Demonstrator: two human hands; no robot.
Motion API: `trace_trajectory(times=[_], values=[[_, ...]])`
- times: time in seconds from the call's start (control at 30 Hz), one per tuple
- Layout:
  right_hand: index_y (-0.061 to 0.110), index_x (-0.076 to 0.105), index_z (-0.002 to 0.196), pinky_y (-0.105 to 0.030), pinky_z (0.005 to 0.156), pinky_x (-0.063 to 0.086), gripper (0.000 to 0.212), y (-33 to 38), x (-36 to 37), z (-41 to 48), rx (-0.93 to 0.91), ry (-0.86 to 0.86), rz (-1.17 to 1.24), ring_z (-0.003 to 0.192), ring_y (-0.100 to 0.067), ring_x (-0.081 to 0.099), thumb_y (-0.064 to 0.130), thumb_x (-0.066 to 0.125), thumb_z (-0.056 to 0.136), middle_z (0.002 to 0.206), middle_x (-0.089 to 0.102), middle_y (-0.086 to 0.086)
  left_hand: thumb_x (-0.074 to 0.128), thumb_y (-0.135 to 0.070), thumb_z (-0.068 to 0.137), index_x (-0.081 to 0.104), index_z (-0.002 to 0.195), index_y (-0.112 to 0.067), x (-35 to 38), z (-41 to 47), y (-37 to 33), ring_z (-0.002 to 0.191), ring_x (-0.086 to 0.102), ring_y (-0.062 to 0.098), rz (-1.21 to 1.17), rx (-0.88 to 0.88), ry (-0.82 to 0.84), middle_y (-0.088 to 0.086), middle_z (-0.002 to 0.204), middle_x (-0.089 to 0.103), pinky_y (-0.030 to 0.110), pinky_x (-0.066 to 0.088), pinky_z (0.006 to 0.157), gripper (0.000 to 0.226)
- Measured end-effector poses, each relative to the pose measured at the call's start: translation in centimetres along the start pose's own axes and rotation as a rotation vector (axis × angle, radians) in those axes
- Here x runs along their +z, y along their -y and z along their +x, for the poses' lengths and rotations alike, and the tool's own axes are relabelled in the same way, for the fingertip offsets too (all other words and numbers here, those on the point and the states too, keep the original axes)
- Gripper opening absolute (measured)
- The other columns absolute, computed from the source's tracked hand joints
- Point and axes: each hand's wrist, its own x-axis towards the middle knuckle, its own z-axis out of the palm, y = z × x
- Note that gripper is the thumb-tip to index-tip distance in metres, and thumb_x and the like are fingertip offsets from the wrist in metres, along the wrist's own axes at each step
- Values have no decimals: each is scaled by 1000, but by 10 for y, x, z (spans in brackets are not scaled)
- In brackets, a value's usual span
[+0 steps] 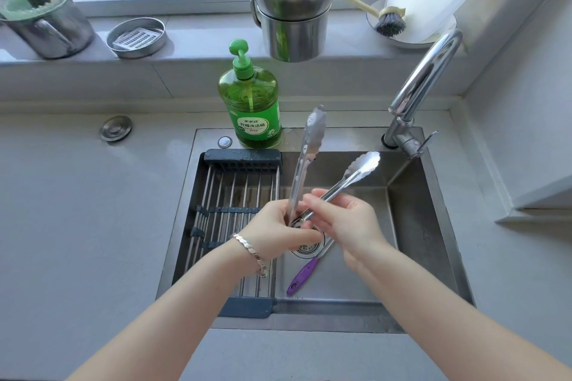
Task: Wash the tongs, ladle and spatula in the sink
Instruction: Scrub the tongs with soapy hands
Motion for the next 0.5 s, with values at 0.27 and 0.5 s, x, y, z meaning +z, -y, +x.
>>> trace_trajectory(times=[0.27,0.5], values=[[12,65,86,-34,79,55,14,-6,1,-3,-16,95,-148,76,-20,65,1,69,79,87,69,-10,64,3,82,64,90,-14,1,-1,-1,42,36,1,-76,27,43,2,63,46,12,34,43,19],[8,61,82,-23,71,58,5,13,-14,8,-8,119,186,73,-14,69,7,60,87,74,70,-4,40,-26,99,58,76,-5,-2,4,4,25,28,3,-395,-254,-130,-3,36,47,9,20,30,36]])
